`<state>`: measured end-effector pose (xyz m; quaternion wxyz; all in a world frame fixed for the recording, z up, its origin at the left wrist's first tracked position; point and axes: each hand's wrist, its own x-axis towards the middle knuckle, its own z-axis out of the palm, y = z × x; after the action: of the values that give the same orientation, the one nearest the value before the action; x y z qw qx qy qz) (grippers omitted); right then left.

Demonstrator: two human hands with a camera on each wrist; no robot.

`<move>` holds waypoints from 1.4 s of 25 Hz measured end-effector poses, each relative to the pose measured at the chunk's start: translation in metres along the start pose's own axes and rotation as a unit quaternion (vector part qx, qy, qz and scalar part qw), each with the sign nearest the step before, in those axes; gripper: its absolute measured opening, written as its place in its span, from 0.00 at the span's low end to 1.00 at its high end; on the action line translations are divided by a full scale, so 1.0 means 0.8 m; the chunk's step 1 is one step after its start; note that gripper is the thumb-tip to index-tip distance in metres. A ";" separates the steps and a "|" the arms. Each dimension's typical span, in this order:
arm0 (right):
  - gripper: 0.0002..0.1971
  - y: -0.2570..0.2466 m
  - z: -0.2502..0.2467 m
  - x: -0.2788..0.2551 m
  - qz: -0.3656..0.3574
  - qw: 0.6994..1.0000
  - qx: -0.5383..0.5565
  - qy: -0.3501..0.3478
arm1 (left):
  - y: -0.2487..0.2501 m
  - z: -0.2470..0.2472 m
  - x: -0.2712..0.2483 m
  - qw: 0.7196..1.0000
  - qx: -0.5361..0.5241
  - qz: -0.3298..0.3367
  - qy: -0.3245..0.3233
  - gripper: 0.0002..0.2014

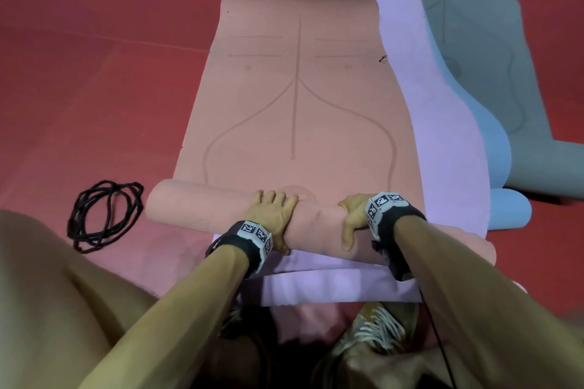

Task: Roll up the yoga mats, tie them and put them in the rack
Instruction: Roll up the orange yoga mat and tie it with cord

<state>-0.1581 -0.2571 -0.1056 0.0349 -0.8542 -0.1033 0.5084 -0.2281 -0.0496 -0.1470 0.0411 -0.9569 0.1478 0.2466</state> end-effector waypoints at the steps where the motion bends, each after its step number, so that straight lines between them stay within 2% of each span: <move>1: 0.33 0.001 0.000 0.003 0.000 1.000 0.011 -0.009 | 0.002 0.000 -0.001 1.000 0.002 -0.002 0.002 0.58; 2: 0.35 0.002 0.003 0.004 0.002 1.000 0.015 -0.014 | 0.002 -0.003 0.000 1.000 0.003 -0.003 0.001 0.56; 4: 0.45 0.006 0.010 0.008 0.008 1.000 0.021 -0.006 | 0.001 -0.014 0.006 1.000 0.004 0.005 -0.011 0.51; 7: 0.56 0.007 0.025 0.000 -0.003 0.999 0.002 0.050 | -0.005 -0.035 0.018 0.998 -0.030 0.008 -0.061 0.42; 10: 0.56 0.000 0.051 -0.019 -0.022 0.981 -0.118 0.150 | -0.014 -0.049 0.028 0.985 -0.125 -0.006 -0.118 0.34; 13: 0.51 -0.005 0.066 -0.030 -0.034 0.970 -0.143 0.195 | -0.019 -0.053 0.034 0.973 -0.169 0.028 -0.157 0.37; 14: 0.50 -0.005 0.064 -0.029 -0.034 0.972 -0.134 0.190 | -0.017 -0.051 0.034 0.975 -0.154 0.030 -0.156 0.38; 16: 0.48 -0.005 0.053 -0.023 -0.028 0.980 -0.106 0.167 | -0.015 -0.040 0.032 0.983 -0.134 0.018 -0.122 0.45; 20: 0.45 -0.003 0.012 -0.009 -0.006 0.997 -0.020 0.079 | -0.015 -0.025 0.013 0.996 -0.068 0.005 -0.048 0.52; 22: 0.50 0.002 0.000 0.004 -0.007 1.000 0.008 0.021 | -0.010 -0.015 -0.002 0.999 -0.031 0.001 -0.037 0.57; 24: 0.53 0.004 0.002 0.017 -0.009 1.000 0.018 -0.018 | -0.004 -0.008 -0.010 0.999 -0.006 -0.015 -0.033 0.56; 27: 0.37 0.003 0.006 0.013 -0.005 0.999 0.041 -0.022 | -0.004 -0.012 0.001 0.999 -0.003 -0.006 -0.039 0.49; 28: 0.36 0.005 0.008 0.012 -0.003 0.998 0.053 -0.018 | -0.007 -0.020 0.005 0.999 -0.011 0.001 -0.043 0.46; 30: 0.45 0.004 0.011 0.006 -0.014 0.999 0.053 0.000 | -0.016 -0.037 0.013 0.997 -0.035 0.005 -0.069 0.41; 32: 0.53 -0.003 0.020 -0.001 -0.019 0.999 -0.007 0.043 | -0.018 -0.049 0.020 0.991 -0.076 0.001 -0.109 0.34; 34: 0.54 -0.009 0.039 -0.012 -0.018 0.993 -0.080 0.082 | -0.014 -0.049 0.024 0.985 -0.097 -0.005 -0.142 0.21; 35: 0.53 -0.011 0.046 -0.015 -0.022 0.991 -0.092 0.097 | -0.011 -0.049 0.025 0.983 -0.104 -0.008 -0.154 0.18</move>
<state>-0.1971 -0.2528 -0.1113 -0.0229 -0.8965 -0.1649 0.4107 -0.1907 -0.0525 -0.1220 -0.0349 -0.9076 0.1058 0.4048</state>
